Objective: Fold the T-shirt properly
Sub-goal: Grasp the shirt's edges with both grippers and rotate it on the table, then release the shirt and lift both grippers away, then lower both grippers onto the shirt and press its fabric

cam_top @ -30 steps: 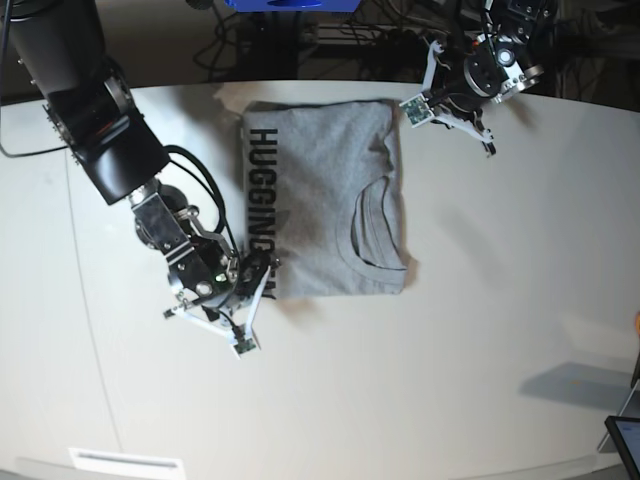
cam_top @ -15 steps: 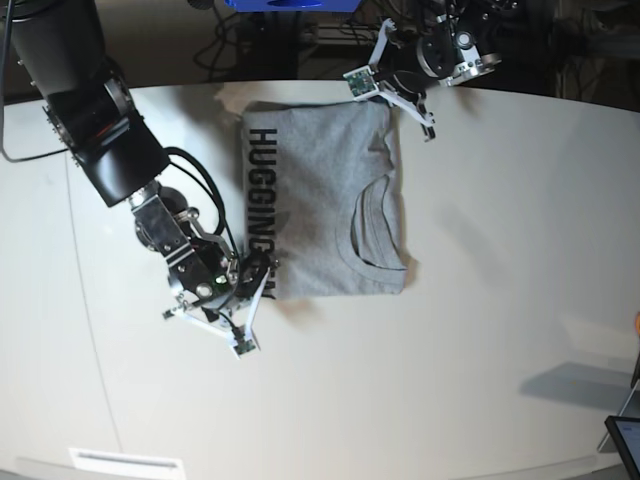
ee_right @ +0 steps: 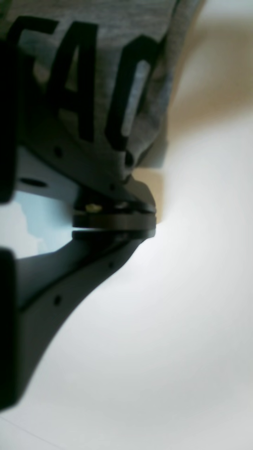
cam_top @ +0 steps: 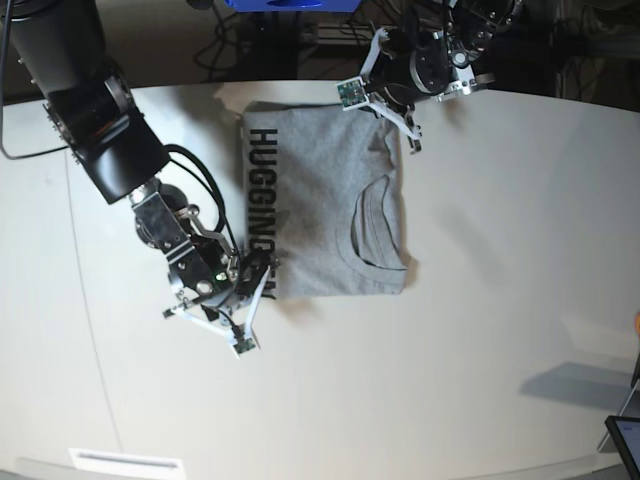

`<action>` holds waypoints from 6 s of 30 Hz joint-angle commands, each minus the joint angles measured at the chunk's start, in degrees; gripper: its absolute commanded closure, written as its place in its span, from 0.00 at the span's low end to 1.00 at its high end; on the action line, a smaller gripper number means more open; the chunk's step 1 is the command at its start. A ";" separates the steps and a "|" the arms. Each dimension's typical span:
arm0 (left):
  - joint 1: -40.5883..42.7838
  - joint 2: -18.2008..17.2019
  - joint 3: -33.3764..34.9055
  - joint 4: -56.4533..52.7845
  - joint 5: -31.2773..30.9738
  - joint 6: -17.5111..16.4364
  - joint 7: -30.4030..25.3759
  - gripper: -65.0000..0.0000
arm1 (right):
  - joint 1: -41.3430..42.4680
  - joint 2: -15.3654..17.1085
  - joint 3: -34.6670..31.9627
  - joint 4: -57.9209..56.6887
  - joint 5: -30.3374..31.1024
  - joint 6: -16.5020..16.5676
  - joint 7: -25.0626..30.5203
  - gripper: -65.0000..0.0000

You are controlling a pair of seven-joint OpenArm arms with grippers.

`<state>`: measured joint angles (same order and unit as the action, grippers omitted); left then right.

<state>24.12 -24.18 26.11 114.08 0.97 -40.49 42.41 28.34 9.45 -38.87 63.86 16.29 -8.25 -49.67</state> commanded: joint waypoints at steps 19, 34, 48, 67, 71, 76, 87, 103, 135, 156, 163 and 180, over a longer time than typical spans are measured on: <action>-8.34 -0.56 -8.39 -6.87 1.18 0.49 1.76 1.00 | -3.15 2.63 0.24 6.52 0.45 -0.06 -3.47 1.00; -19.33 -0.65 -8.57 -15.14 1.27 0.49 1.76 1.00 | -8.69 5.36 3.84 17.42 0.45 -0.14 -8.22 1.00; -34.45 -0.39 -8.04 -28.85 1.18 0.49 1.59 1.00 | -15.19 6.50 4.72 30.78 0.45 -0.32 -13.58 1.00; -51.24 8.58 -0.31 -46.26 1.71 0.49 -1.05 1.00 | -11.33 9.40 11.93 25.42 0.36 -0.23 -11.56 1.00; -53.35 10.16 -0.31 -50.48 1.80 0.49 -3.16 1.00 | -11.33 9.67 11.93 22.87 0.36 -0.23 -9.98 1.00; -55.28 10.95 -0.31 -54.08 1.80 0.49 -5.53 1.00 | -11.68 9.93 12.10 22.61 0.36 -0.23 -9.36 1.00; -58.54 12.89 -0.66 -57.16 1.18 0.49 -8.79 1.00 | -12.29 9.67 12.19 22.61 0.36 -0.23 -9.19 1.00; -54.93 10.51 -15.95 -46.96 1.71 0.49 -8.96 1.00 | -12.47 9.58 12.28 22.96 0.36 -0.32 -8.66 1.00; -14.40 6.82 -42.24 -4.94 17.71 0.49 -0.17 1.00 | -9.83 -3.08 11.49 28.14 0.45 20.08 -4.88 1.00; -19.06 19.48 -29.40 0.69 12.96 0.49 -2.19 1.00 | 0.45 -5.80 2.87 14.61 0.36 16.56 -4.35 0.71; -19.68 19.75 -22.11 -1.60 13.49 0.49 -2.19 1.00 | 4.06 -6.77 2.08 9.16 0.36 16.82 -2.51 0.70; -21.17 17.72 -21.23 -10.21 13.58 0.49 -2.28 1.00 | 6.43 -8.35 -0.38 2.65 0.45 16.91 2.94 0.70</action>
<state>3.97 -6.35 4.93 103.02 14.79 -40.56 41.12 32.69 1.54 -39.62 65.71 16.58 8.56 -47.99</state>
